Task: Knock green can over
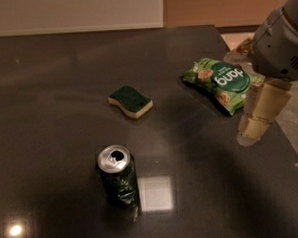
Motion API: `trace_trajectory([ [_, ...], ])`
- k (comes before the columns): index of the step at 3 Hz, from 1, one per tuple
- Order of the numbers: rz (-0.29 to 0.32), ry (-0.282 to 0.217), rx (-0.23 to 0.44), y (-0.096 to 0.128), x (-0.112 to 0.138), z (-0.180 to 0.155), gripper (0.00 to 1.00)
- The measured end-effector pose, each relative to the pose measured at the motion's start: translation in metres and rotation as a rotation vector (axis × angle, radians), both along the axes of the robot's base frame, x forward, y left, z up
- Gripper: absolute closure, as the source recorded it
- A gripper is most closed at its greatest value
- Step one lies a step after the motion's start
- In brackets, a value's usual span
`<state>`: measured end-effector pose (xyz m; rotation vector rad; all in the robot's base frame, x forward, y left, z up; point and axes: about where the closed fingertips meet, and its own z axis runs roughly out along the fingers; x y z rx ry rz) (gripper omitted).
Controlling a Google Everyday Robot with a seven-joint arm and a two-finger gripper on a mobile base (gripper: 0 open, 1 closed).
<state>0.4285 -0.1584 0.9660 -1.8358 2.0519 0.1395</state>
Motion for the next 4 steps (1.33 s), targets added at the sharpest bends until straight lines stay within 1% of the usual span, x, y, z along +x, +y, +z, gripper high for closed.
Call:
trace_trajectory([
  [1, 0.100, 0.052, 0.079, 0.039, -0.014, -0.018, 0.00],
  [2, 0.185, 0.106, 0.151, 0.075, -0.028, -0.037, 0.00],
  [3, 0.262, 0.143, 0.223, 0.111, -0.041, -0.050, 0.00],
  [4, 0.325, 0.176, 0.295, 0.144, -0.050, -0.059, 0.00],
])
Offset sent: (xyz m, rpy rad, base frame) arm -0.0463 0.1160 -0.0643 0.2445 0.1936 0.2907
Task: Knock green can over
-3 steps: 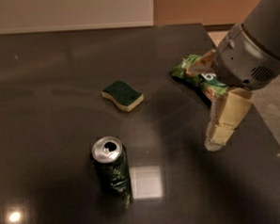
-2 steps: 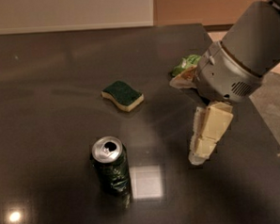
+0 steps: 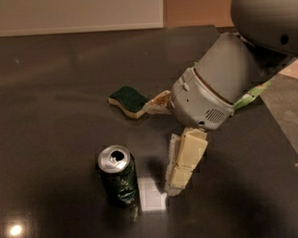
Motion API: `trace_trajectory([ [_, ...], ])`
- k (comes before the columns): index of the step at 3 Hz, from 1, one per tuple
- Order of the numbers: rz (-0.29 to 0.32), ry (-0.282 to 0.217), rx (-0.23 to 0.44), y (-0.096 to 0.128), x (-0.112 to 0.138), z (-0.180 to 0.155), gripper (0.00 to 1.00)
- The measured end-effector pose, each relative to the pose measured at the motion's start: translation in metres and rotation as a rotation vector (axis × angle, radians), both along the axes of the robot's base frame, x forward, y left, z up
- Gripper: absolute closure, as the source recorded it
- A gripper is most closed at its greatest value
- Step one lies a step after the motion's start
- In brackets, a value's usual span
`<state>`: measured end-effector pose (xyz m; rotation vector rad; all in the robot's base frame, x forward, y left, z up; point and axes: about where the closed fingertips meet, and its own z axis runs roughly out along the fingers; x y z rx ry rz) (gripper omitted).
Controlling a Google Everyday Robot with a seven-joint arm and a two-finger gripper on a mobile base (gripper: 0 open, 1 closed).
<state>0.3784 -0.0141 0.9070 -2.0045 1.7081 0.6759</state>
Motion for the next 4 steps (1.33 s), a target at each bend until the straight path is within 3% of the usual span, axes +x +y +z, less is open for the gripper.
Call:
trace_trajectory([
  [2, 0.102, 0.044, 0.116, 0.057, -0.025, -0.006, 0.00],
  [3, 0.139, 0.057, 0.137, 0.075, -0.035, -0.011, 0.00],
  [4, 0.140, 0.054, 0.140, 0.080, -0.037, -0.016, 0.18],
])
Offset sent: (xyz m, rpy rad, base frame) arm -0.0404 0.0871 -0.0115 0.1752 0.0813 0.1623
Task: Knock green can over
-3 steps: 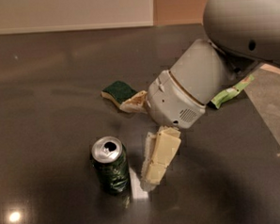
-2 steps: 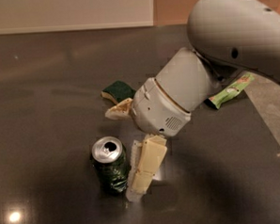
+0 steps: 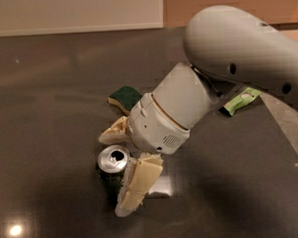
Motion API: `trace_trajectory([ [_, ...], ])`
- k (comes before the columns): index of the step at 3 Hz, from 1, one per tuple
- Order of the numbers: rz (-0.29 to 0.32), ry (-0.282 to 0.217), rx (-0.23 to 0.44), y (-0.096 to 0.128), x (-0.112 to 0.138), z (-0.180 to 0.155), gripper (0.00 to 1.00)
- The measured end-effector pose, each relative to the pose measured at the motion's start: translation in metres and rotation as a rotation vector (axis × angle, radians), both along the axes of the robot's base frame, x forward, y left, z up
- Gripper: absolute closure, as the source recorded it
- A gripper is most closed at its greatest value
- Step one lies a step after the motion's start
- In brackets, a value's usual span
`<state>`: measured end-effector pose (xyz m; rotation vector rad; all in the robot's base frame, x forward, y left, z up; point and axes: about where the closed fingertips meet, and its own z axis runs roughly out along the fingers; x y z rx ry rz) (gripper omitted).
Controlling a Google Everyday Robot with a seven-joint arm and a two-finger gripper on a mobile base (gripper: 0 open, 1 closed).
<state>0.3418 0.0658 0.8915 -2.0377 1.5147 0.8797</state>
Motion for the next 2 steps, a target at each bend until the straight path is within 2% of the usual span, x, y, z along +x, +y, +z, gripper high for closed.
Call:
trace_trajectory([
  [2, -0.048, -0.022, 0.006, -0.0059, 0.0130, 0.0089, 0.65],
])
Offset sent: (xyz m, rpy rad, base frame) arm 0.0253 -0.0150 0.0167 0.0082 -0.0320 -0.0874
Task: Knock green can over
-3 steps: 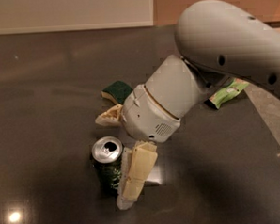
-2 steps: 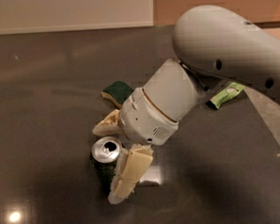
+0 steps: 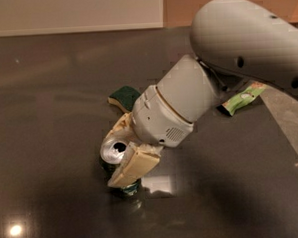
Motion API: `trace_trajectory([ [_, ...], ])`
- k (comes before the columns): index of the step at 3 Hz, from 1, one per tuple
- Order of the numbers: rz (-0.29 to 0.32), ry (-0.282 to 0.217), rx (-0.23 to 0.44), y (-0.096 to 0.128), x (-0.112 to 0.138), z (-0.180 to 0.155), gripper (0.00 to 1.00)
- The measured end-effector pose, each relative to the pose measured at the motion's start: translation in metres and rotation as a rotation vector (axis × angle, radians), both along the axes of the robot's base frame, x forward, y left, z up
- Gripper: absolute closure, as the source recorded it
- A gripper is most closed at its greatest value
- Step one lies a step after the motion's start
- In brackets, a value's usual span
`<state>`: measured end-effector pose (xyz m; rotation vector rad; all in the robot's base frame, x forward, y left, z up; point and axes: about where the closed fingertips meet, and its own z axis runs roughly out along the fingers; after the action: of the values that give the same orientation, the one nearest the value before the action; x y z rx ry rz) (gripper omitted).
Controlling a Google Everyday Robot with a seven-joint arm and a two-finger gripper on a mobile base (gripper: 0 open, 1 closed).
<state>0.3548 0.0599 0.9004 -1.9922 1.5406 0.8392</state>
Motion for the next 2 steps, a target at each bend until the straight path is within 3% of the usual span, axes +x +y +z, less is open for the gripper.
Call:
trace_trajectory([
  [1, -0.023, -0.021, -0.038, -0.007, 0.009, 0.011, 0.88],
  [2, -0.064, -0.067, -0.158, -0.022, 0.024, 0.030, 1.00],
])
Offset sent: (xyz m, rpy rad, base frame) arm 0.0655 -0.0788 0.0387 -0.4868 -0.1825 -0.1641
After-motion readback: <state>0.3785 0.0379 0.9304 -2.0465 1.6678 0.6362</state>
